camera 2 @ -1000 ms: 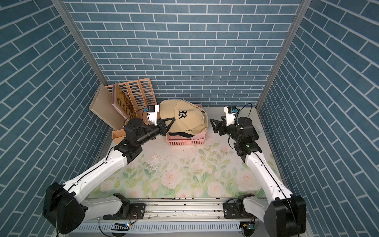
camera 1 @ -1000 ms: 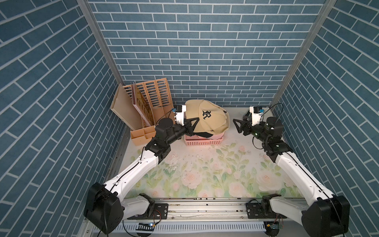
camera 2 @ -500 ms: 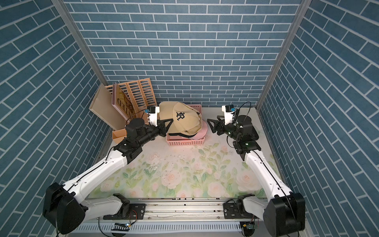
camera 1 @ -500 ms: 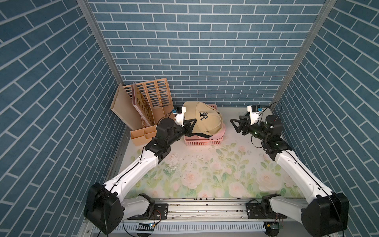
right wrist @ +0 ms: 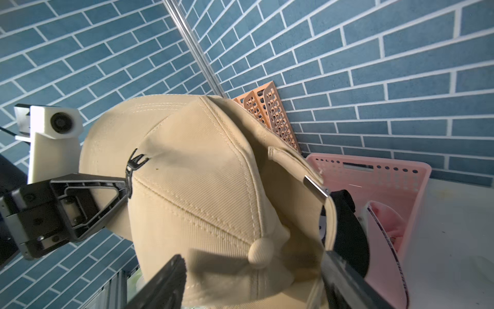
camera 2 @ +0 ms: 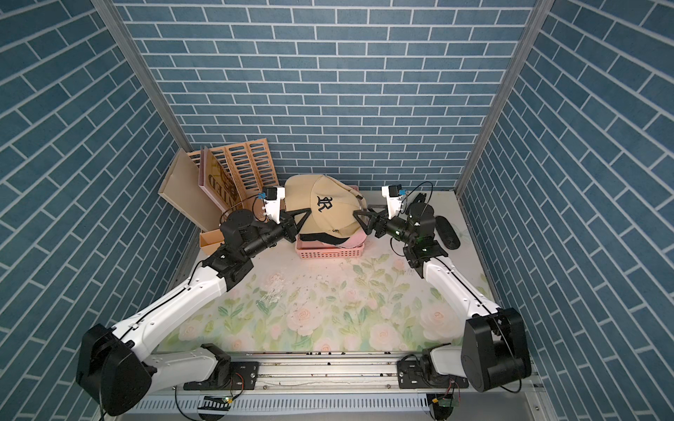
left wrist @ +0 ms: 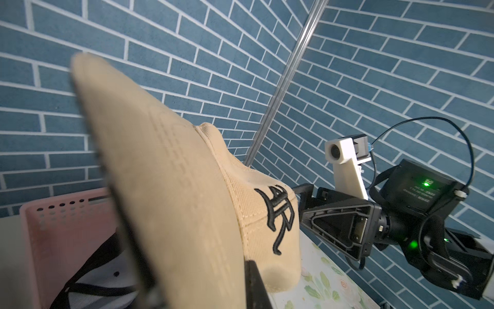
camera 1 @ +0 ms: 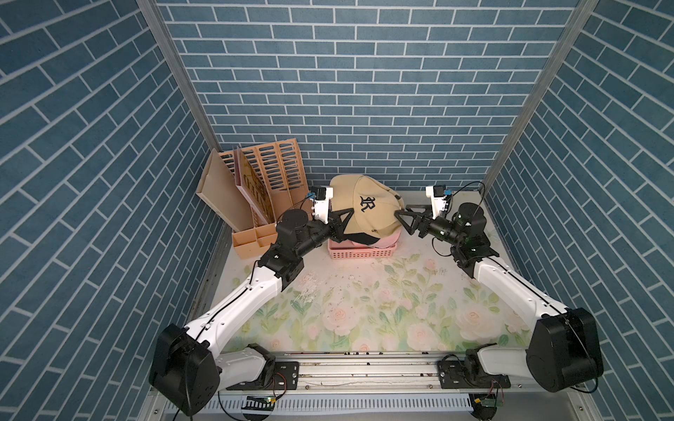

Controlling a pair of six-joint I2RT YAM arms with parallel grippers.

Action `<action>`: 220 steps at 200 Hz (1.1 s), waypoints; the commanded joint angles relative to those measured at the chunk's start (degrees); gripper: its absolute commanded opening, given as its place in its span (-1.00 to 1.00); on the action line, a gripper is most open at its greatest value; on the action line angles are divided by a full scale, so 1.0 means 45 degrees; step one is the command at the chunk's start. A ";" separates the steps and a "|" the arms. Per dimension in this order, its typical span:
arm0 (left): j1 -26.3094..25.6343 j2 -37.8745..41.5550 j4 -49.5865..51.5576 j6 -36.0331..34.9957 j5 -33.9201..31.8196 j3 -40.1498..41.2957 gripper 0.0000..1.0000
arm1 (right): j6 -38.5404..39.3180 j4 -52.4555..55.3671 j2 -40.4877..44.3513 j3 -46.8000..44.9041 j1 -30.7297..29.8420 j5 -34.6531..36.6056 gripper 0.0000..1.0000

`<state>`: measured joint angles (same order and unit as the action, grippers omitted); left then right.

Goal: Turn the baseball cap inside out
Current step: Turn over the baseball cap.

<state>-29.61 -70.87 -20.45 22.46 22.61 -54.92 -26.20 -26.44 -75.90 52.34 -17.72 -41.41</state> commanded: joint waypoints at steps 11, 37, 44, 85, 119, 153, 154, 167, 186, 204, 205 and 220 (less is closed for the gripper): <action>-0.0023 -0.0135 -0.1371 -0.0392 0.1300 -0.0013 -1.00 | -0.0312 -0.1199 0.0040 -0.0004 0.0105 -0.1610 0.64; -0.0026 -0.0117 -0.1563 -0.0506 0.1695 -0.0006 -1.00 | -0.0312 -0.1313 -0.0009 0.0053 0.0269 -0.2380 0.58; -0.0023 -0.0083 -0.1625 -0.0518 0.1747 0.0011 -1.00 | -0.0293 -0.1256 -0.0013 0.0083 0.0317 -0.2535 0.58; -0.0024 -0.0086 -0.1578 -0.0521 0.1621 0.0016 -1.00 | -0.0238 -0.1200 0.0276 -0.0062 0.0499 -0.2810 0.09; -0.0020 -0.0447 -0.1165 -0.0692 -0.0082 -0.0088 -1.00 | 0.0222 -0.0140 0.0739 -0.0029 0.0499 -0.2360 -0.51; -0.0064 -0.1419 0.0005 -0.1717 -0.2655 -0.0536 -1.00 | 0.0898 0.1970 0.1256 0.0482 0.0499 -0.0745 -0.54; -0.0063 -0.1448 0.0018 -0.1723 -0.2726 -0.0533 -1.00 | 0.0898 0.1970 0.1256 0.0482 0.0499 -0.0745 -0.54; -0.0090 -0.1713 0.0133 -0.1830 -0.3611 -0.0519 -1.00 | 0.0855 0.2237 0.1476 0.0570 0.0504 -0.0507 -0.58; -0.0123 -0.2071 0.0049 -0.1968 -0.4741 -0.0344 -1.00 | 0.0397 0.1972 0.1660 0.0510 0.0489 -0.0646 -0.63; -0.0380 -0.2467 0.0137 -0.2485 -0.5553 -0.0294 -1.00 | -0.0155 0.1329 0.1784 0.0237 0.0446 -0.0798 -0.65; -0.0396 -0.2480 0.0143 -0.2498 -0.5562 -0.0305 -1.00 | -0.0165 0.1278 0.1796 0.0222 0.0453 -0.0798 -0.66; -0.0470 -0.2736 0.0312 -0.2411 -0.5255 -0.0298 -1.00 | -0.0311 0.0660 0.1900 -0.0122 0.0379 -0.0773 -0.62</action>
<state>-33.32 -80.66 -22.83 14.83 11.18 -56.10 -25.23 -17.17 -71.22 52.47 -16.47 -45.82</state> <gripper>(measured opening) 0.078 0.178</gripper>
